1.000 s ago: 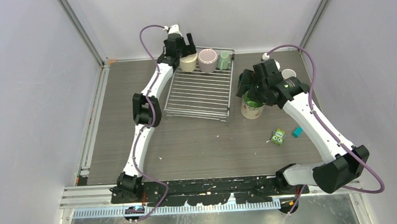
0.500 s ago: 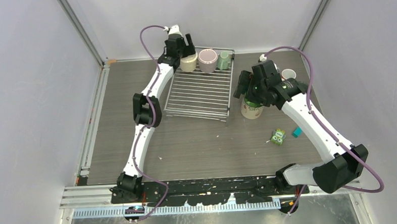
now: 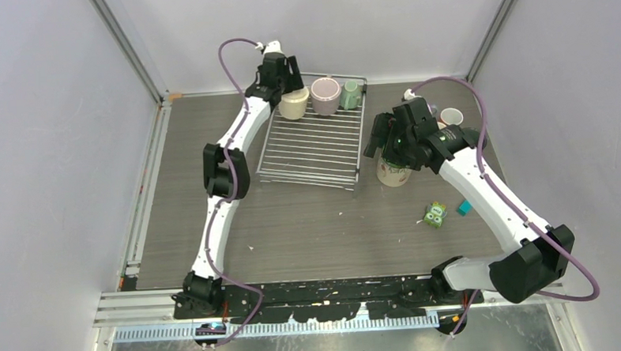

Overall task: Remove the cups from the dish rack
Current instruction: Unload the cup from the dish rack.

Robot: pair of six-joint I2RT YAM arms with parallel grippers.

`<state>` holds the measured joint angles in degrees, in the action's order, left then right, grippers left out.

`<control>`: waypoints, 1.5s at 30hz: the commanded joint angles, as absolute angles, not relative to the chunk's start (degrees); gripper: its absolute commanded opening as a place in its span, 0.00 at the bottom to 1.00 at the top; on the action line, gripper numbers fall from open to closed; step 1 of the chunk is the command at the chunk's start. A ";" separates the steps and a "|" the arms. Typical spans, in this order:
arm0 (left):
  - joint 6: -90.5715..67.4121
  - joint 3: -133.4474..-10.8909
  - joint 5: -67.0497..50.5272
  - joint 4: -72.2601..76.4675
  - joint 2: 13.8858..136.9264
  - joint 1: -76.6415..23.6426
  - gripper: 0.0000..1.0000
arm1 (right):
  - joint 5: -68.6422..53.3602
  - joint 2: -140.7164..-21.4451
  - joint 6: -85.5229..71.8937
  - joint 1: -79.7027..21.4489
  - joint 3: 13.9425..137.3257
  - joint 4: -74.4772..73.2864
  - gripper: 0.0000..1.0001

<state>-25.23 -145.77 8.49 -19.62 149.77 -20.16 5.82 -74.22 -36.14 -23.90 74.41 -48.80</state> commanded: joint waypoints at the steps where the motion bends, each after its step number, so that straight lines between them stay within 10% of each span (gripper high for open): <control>1: -25.34 -140.79 8.26 -22.70 143.21 -20.74 0.73 | 5.36 -71.83 -36.45 -24.13 74.15 -46.78 1.00; 27: -34.12 -112.07 8.50 -12.20 125.92 -20.74 0.73 | 5.26 -70.13 -37.27 -24.43 71.84 -45.73 1.00; 45: -36.82 -125.45 12.61 -29.95 133.33 -21.80 0.71 | 3.82 -69.41 -37.80 -24.71 70.05 -45.49 1.00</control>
